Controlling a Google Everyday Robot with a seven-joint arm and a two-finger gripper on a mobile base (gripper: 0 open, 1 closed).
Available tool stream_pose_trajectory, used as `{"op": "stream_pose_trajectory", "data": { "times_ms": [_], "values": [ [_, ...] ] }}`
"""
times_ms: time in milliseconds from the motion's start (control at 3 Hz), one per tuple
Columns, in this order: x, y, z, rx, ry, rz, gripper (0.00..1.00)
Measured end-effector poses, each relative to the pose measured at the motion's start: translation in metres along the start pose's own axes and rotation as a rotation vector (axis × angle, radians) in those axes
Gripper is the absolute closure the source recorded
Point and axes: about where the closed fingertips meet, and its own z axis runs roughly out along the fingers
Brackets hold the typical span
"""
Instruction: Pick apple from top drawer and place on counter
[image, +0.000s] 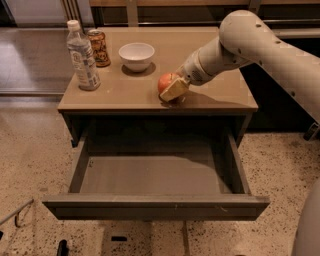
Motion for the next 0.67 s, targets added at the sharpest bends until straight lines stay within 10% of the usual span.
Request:
{"op": "stream_pose_trajectory", "data": {
  "times_ms": [667],
  "values": [
    [0.0, 0.0, 0.0001, 0.0, 0.0, 0.0, 0.39]
  ]
}}
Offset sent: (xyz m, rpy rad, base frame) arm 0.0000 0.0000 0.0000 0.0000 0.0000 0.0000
